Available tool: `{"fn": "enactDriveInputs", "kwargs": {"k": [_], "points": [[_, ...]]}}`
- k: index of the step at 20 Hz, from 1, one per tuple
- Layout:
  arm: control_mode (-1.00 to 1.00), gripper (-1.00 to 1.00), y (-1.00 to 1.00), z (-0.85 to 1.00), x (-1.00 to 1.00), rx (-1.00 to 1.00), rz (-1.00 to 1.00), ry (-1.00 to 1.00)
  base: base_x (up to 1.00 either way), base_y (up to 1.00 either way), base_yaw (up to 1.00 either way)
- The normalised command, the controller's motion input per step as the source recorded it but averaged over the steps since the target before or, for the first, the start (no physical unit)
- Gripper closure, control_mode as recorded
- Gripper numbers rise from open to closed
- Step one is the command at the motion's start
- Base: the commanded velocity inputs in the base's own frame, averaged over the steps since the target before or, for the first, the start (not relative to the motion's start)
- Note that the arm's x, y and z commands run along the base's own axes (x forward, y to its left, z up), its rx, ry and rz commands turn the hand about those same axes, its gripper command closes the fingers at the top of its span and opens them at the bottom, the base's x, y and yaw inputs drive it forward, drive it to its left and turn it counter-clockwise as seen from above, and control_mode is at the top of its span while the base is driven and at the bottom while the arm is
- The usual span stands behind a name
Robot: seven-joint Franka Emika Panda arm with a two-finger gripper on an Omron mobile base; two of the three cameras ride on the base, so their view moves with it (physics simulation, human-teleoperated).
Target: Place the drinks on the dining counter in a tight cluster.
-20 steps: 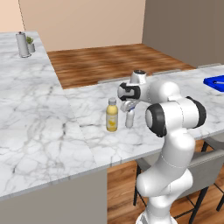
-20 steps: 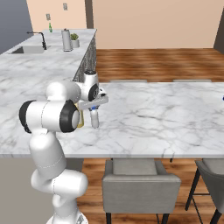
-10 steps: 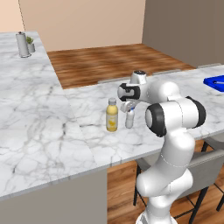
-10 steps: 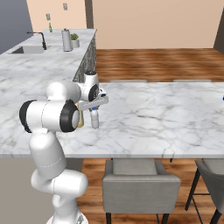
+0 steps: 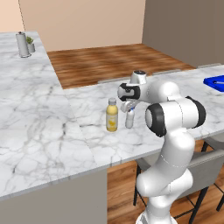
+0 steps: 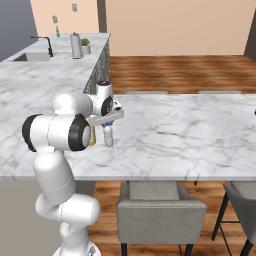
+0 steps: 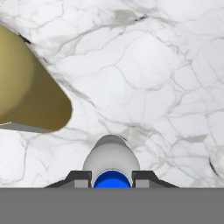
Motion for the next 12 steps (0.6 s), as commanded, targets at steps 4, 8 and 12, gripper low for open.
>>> {"fn": "enactDriveInputs", "kwargs": {"k": [4,8,12], "points": [[-1.00,-1.00,0.00,0.00,0.00,0.00,0.00,0.00,0.00,0.00,0.00],[-1.00,-1.00,0.00,0.00,0.00,0.00,0.00,0.00,0.00,0.00,0.00],[-1.00,-1.00,0.00,0.00,0.00,0.00,0.00,0.00,0.00,0.00,0.00]]}}
